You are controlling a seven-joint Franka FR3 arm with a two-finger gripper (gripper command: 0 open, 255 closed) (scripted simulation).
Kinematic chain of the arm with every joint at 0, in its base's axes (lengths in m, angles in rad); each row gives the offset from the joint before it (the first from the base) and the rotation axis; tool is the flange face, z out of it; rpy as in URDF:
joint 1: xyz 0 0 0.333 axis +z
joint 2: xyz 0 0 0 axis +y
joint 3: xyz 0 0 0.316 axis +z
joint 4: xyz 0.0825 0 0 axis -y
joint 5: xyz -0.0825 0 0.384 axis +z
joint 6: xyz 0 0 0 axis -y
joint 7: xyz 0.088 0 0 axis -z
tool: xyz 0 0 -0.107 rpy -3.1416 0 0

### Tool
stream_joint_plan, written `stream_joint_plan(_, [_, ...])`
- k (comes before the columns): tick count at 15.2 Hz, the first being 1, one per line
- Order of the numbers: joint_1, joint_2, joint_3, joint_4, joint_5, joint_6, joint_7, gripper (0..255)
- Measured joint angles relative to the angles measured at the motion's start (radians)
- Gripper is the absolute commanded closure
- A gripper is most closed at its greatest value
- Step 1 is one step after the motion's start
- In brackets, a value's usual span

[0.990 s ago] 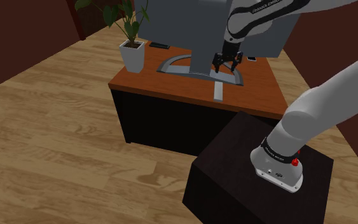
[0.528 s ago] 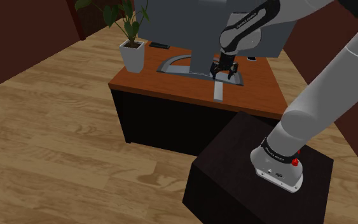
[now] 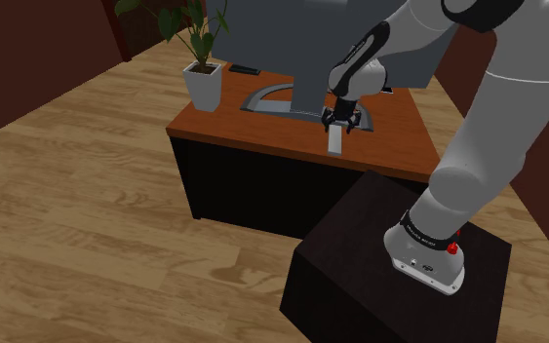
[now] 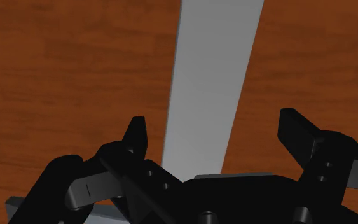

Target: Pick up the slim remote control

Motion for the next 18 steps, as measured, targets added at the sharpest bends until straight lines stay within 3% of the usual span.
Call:
stream_joint_plan(7, [-0.024, 0.093, 0.03, 0.005, 0.068, 0.082, -0.047, 0])
stream_joint_plan(8, [-0.024, 0.097, 0.031, 0.005, 0.07, 0.086, -0.048, 255])
stream_joint_plan(18, [-0.025, 0.1, 0.032, 0.006, 0.073, 0.089, -0.049, 255])
